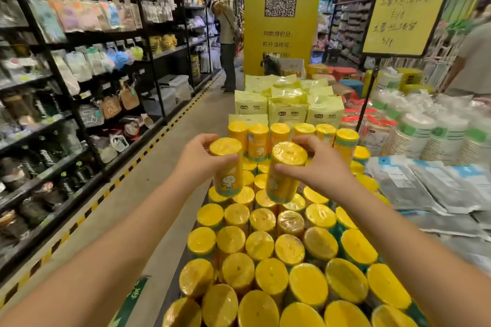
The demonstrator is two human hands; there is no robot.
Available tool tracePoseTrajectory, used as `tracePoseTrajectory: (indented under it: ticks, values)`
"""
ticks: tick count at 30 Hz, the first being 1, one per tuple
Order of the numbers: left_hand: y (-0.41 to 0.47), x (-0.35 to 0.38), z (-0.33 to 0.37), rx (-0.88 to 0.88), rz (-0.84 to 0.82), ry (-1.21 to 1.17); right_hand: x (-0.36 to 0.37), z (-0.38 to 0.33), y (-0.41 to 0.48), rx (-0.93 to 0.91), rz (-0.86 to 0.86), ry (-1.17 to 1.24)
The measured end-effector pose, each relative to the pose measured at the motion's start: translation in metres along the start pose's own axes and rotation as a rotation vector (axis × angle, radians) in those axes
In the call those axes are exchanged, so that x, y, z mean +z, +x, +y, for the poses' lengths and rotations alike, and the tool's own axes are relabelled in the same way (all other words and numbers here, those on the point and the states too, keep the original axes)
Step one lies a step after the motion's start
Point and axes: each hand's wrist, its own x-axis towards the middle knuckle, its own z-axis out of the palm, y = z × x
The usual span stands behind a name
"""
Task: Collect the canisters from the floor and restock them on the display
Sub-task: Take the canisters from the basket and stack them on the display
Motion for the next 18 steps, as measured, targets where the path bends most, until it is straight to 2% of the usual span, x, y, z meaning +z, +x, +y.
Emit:
tracePoseTrajectory:
  ticks: [9, 18]
  values:
    - [0.092, 0.049, -0.047, -0.053, 0.049, 0.045, 0.026, 0.021, 0.04, 0.02, 0.004, 0.02]
    - [0.141, 0.076, -0.083, -0.092, 0.107, 0.061, 0.029, 0.042, 0.072, 0.015, -0.024, 0.021]
